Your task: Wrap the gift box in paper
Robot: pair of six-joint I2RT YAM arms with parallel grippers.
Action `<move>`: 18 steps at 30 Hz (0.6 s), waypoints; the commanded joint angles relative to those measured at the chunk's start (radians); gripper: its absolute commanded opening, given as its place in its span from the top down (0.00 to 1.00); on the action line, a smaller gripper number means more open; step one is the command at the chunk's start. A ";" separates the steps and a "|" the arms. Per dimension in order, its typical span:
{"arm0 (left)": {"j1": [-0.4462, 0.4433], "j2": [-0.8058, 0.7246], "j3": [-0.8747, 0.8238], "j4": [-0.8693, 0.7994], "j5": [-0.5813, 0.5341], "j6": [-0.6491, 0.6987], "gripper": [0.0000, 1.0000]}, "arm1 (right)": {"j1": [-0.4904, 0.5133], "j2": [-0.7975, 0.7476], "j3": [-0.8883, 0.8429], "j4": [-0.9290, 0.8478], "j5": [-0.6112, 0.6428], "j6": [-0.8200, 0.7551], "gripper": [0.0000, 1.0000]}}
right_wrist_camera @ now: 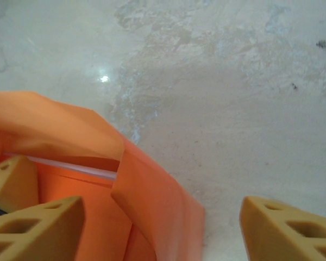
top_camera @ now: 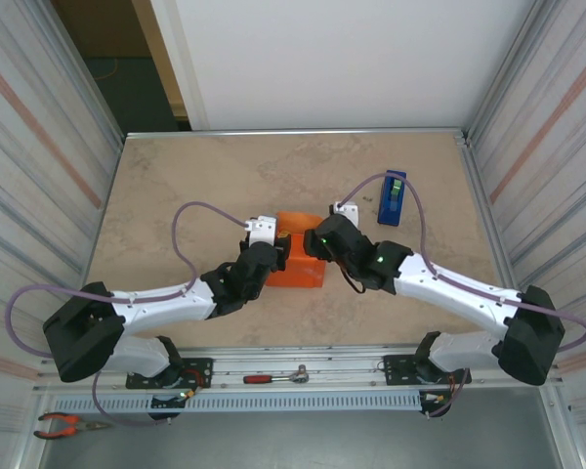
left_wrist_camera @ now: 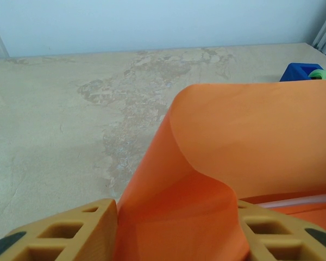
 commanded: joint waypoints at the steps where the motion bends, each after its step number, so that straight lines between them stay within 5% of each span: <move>1: -0.010 0.027 0.006 -0.079 0.010 -0.016 0.51 | -0.013 -0.117 -0.018 -0.026 0.016 0.035 0.15; 5: -0.010 0.021 0.004 -0.082 0.007 -0.014 0.52 | -0.054 -0.238 -0.097 -0.023 -0.001 0.093 0.07; 9: -0.011 0.023 0.004 -0.085 0.004 -0.014 0.52 | -0.155 -0.300 -0.152 -0.016 -0.095 0.140 0.13; 11: -0.011 0.022 0.004 -0.086 0.005 -0.014 0.53 | -0.209 -0.296 -0.166 0.001 -0.166 0.158 0.25; 16: -0.011 0.024 0.005 -0.088 0.007 -0.014 0.53 | -0.285 -0.253 -0.184 0.071 -0.294 0.188 0.82; 18: -0.011 0.026 0.005 -0.089 0.006 -0.013 0.53 | -0.293 -0.222 -0.184 0.097 -0.324 0.190 0.97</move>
